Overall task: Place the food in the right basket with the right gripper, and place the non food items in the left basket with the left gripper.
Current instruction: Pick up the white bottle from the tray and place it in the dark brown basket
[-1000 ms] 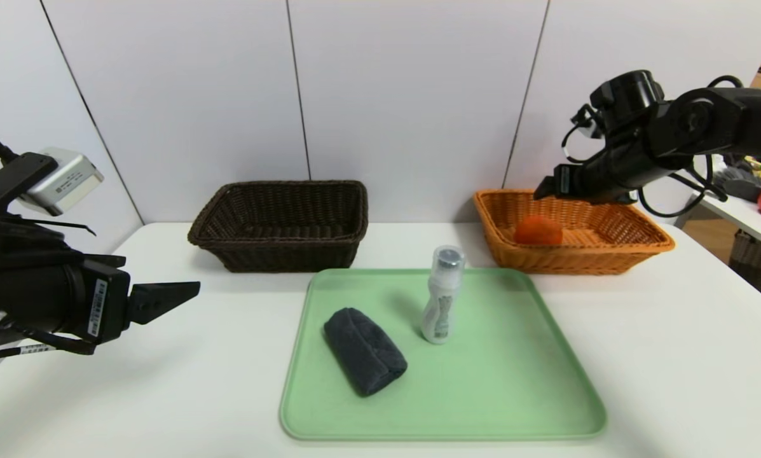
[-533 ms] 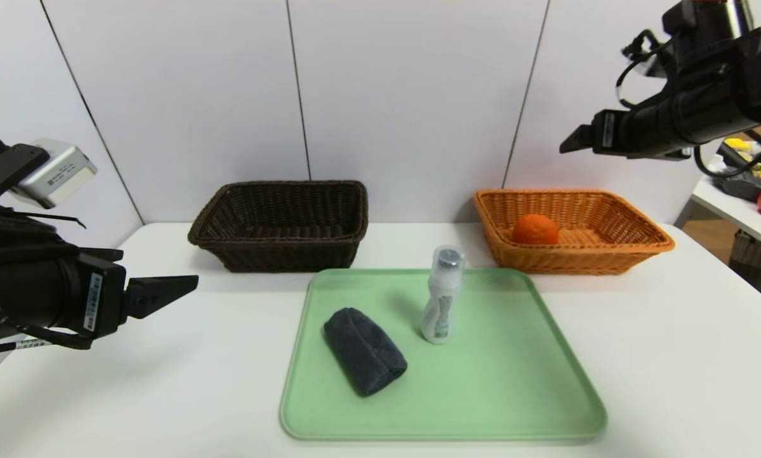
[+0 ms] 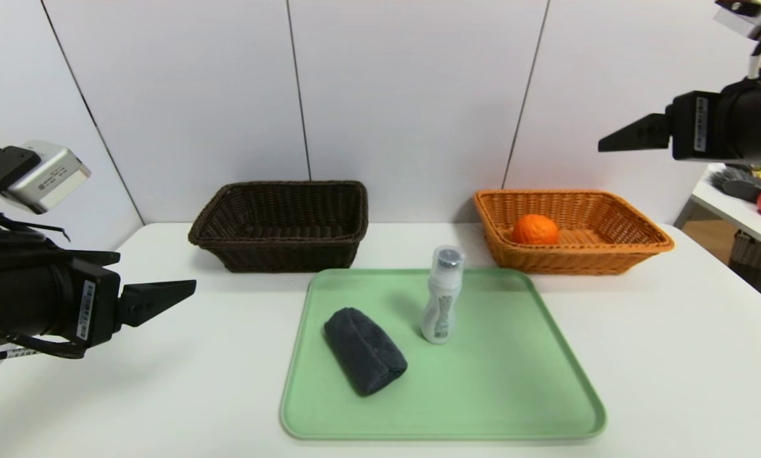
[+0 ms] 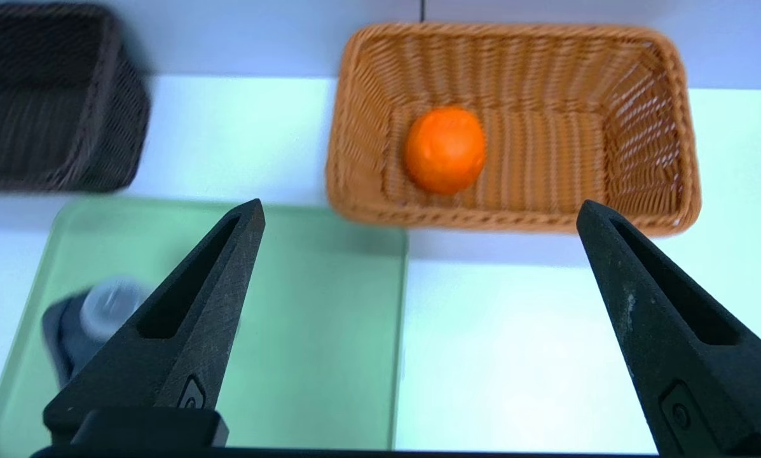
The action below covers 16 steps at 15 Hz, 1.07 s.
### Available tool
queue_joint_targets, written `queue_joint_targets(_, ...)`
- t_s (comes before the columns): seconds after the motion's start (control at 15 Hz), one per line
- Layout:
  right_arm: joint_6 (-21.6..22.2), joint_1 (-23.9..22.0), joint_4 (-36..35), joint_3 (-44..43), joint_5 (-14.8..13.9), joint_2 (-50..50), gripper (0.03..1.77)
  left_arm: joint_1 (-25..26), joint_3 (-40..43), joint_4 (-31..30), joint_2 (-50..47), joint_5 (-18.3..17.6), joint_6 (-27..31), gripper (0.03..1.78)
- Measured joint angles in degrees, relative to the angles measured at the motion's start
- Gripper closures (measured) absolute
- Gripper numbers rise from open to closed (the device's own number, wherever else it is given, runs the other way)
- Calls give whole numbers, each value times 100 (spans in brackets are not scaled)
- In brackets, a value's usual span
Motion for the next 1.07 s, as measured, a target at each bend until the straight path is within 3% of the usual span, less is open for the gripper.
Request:
queue_joint_targets(0.47,-12,714,-20,2155,-87,-1320,11,-69,383,-26,-276,160,-22,12)
queue_joint_targets(0.67,-6,731,-43,2533,-425,-1546,11,-61,544,-28,-444,173,-22,12)
queue_joint_targets(0.8,18,697,-45,2638,-444,-1705,11,-124,577,-80,-513,122,-11,12)
queue_joint_targets(1.07,11,679,-34,2792,-474,-2020,11,-890,957,-940,-480,-258,30,12)
